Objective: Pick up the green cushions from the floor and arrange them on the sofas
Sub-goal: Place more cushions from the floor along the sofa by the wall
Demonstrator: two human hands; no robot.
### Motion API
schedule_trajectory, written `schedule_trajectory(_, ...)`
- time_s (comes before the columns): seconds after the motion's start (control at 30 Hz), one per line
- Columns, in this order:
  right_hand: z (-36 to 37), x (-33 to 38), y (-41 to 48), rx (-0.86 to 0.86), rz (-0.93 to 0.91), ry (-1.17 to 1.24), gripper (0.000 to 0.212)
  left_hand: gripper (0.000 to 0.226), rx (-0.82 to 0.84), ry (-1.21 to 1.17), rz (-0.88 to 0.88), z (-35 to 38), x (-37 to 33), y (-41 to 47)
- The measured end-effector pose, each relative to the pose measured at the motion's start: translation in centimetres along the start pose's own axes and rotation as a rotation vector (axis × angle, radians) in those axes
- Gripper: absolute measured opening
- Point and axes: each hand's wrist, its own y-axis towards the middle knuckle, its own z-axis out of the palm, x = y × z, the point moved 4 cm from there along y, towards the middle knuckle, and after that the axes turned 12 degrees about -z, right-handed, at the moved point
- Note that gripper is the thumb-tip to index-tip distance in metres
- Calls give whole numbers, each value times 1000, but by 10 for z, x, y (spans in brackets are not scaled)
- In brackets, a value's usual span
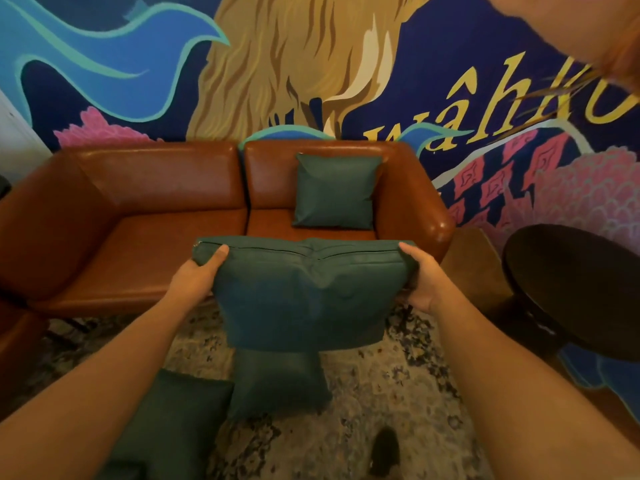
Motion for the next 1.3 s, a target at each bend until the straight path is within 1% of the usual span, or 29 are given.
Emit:
schedule_trajectory(0.03, -8, 16, 16, 22, 4, -30, 69, 101, -39, 21, 9, 18, -12, 7)
schedule_trajectory(0.13, -22, 57, 54, 56, -23, -142, 72, 87, -165, 56, 38, 57, -45, 20)
schedule_trajectory(0.23, -39, 95, 89, 66, -85, -337, 80, 89, -213, 24, 32, 91, -70, 29)
schedule_trajectory(0.3, -47, 120, 107, 62, -132, -415, 79, 89, -244, 20, 15, 113, -88, 34)
schedule_trajectory(0.4, -51, 145, 128, 53, -197, -472, 72, 91, -280, 44, 4, 135, -105, 37)
schedule_trajectory(0.43, -50, 152, 133, 49, -217, -486, 70, 94, -281, 43, 7, 138, -109, 37)
schedule_trajectory(0.53, -48, 161, 154, 3, -269, -482, 69, 117, -273, 16, -33, 146, -116, 47)
schedule_trajectory(0.57, -46, 163, 160, -19, -277, -476, 69, 122, -275, 18, -39, 148, -118, 52)
schedule_trajectory(0.63, -43, 164, 173, -59, -284, -475, 72, 123, -286, 33, -54, 151, -121, 60)
schedule_trajectory(0.7, -36, 166, 178, -69, -277, -449, 75, 123, -292, 19, -62, 152, -124, 69)
schedule_trajectory(0.83, -20, 160, 197, -18, -236, -397, 75, 111, -306, 11, -68, 150, -128, 93)
schedule_trajectory(0.9, -8, 155, 216, -7, -248, -411, 78, 114, -294, -20, -84, 144, -132, 112)
schedule_trajectory(1.0, 17, 149, 242, 2, -271, -393, 69, 115, -277, -46, -81, 131, -139, 144)
schedule_trajectory(1.13, 68, 138, 277, 17, -304, -403, 63, 126, -269, -71, -100, 97, -141, 209)
schedule_trajectory(1.23, 110, 130, 299, 29, -321, -431, 56, 116, -268, -94, -140, 66, -133, 265)
schedule_trajectory(1.3, 136, 127, 309, 18, -332, -437, 55, 113, -276, -82, -126, 47, -140, 281)
